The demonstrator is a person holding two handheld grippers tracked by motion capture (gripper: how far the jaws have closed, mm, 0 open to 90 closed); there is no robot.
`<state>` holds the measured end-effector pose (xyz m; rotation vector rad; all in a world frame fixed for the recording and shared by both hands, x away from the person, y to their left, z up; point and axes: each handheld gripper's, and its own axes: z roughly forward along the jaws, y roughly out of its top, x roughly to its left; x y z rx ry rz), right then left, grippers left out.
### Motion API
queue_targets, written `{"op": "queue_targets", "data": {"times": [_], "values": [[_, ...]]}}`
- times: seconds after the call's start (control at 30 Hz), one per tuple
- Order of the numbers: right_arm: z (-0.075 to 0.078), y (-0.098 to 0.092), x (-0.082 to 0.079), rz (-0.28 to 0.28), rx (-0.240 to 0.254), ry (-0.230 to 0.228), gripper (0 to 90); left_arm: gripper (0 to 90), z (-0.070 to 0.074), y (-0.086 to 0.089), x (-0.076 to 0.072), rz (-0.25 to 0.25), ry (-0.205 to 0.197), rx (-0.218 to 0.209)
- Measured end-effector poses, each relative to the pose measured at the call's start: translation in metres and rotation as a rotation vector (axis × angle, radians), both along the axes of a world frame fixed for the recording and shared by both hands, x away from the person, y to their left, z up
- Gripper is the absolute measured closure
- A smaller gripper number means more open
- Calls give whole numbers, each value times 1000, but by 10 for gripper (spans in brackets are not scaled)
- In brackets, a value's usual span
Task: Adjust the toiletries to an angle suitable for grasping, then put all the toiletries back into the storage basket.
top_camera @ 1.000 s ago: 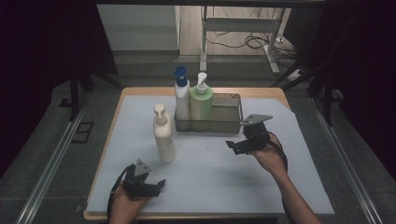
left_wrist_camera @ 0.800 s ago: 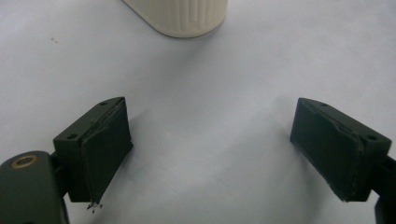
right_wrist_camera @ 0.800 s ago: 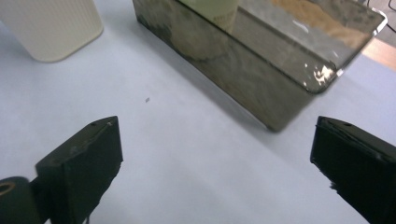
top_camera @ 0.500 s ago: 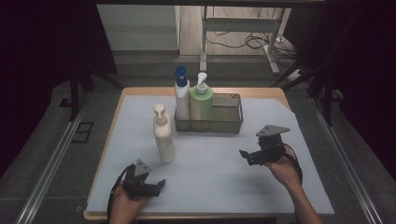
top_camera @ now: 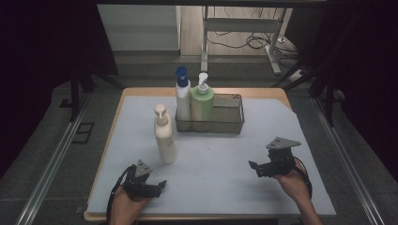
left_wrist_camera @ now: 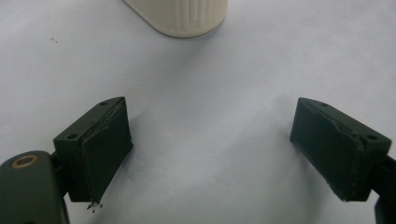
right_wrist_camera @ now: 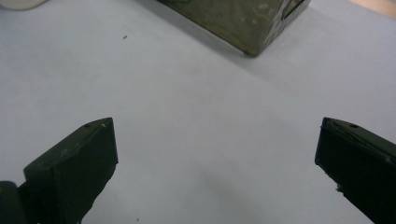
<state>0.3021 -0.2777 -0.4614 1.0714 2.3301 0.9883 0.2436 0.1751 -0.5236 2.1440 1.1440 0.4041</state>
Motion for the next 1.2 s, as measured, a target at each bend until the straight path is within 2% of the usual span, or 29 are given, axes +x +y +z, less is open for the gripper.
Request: {"op": "queue_targets", "data": {"times": [0.43, 0.63, 0.67, 0.73, 0.77, 0.97, 1.13, 1.2], "values": [[-36, -6, -10, -3, -20, 43, 0, 120, 0, 0, 0, 0, 1, -1], [-54, -6, -13, 3, -70, 58, 0, 121, 1, 1, 1, -2, 6, 3], [-57, -7, -13, 1, -51, 62, 0, 121, 1, 1, 1, -2, 6, 2], [-60, -11, -11, -8, -7, 87, 0, 122, 1, 1, 1, 0, 6, -1], [-60, -12, -11, -11, 1, 93, 0, 124, 1, 0, 1, 3, 7, -3], [-60, -11, -11, -10, -4, 89, 0, 168, 4, 3, 3, 4, 21, 10], [-61, -11, -11, -10, -3, 87, 0, 271, 7, 11, 7, 31, 34, -36], [-61, -11, -11, -10, -2, 87, 0, 314, 8, 14, 11, 40, 39, -37]]}}
